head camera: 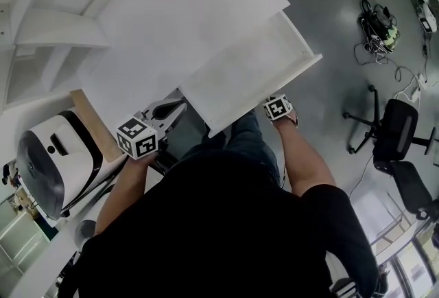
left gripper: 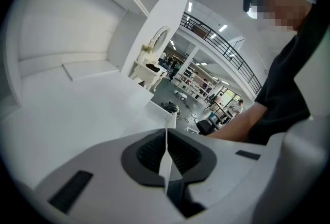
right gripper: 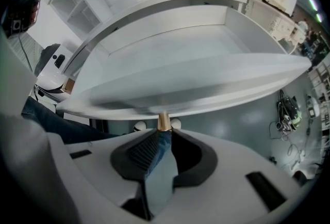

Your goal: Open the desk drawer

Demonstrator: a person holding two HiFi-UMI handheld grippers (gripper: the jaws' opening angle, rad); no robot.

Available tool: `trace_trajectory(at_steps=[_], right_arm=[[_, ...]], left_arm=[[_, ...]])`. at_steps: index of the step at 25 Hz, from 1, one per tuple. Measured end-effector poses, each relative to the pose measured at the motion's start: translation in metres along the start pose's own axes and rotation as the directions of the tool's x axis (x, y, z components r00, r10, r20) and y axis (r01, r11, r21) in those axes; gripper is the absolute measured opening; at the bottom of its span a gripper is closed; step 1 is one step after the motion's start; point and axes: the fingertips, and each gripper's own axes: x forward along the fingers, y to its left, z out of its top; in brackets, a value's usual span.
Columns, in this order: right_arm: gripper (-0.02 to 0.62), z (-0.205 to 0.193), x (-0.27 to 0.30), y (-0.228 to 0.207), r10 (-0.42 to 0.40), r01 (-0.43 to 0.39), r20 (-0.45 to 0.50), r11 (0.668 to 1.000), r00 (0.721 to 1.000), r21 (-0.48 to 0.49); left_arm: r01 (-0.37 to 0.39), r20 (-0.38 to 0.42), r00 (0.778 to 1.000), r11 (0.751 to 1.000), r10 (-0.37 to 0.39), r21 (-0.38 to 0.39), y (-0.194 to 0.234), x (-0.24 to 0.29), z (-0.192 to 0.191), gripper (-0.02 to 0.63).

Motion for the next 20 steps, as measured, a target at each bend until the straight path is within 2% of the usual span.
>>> trace_trajectory(at_steps=[2, 5, 13, 17, 20], right_arm=[[0.077, -0.004, -0.004, -0.001, 0.002, -0.003, 0.005, 1.0, 1.0, 0.019], [0.075, 0.002, -0.013, 0.0, 0.011, -0.014, 0.075, 0.999, 0.997, 0.033], [0.067, 0.008, -0.056, 0.003, -0.015, 0.003, 0.161, 0.997, 0.987, 0.073], [0.06, 0.02, -0.086, 0.007, -0.042, 0.016, 0.235, 0.994, 0.971, 0.109], [0.054, 0.03, -0.114, 0.01, -0.067, 0.023, 0.307, 0.99, 0.949, 0.143]], left_arm=[[0.003, 0.006, 1.0, 1.0, -0.003, 0.005, 0.0, 0.0, 0.003, 0.017], [0.012, 0.017, 1.0, 1.0, -0.012, 0.016, -0.001, 0.0, 0.008, 0.017], [0.052, 0.041, 0.998, 0.996, -0.055, 0.072, -0.006, -0.004, 0.026, 0.017], [0.077, 0.049, 0.995, 0.991, -0.083, 0.114, -0.009, -0.005, 0.037, 0.017], [0.097, 0.049, 0.993, 0.985, -0.105, 0.142, -0.012, -0.007, 0.042, 0.017]])
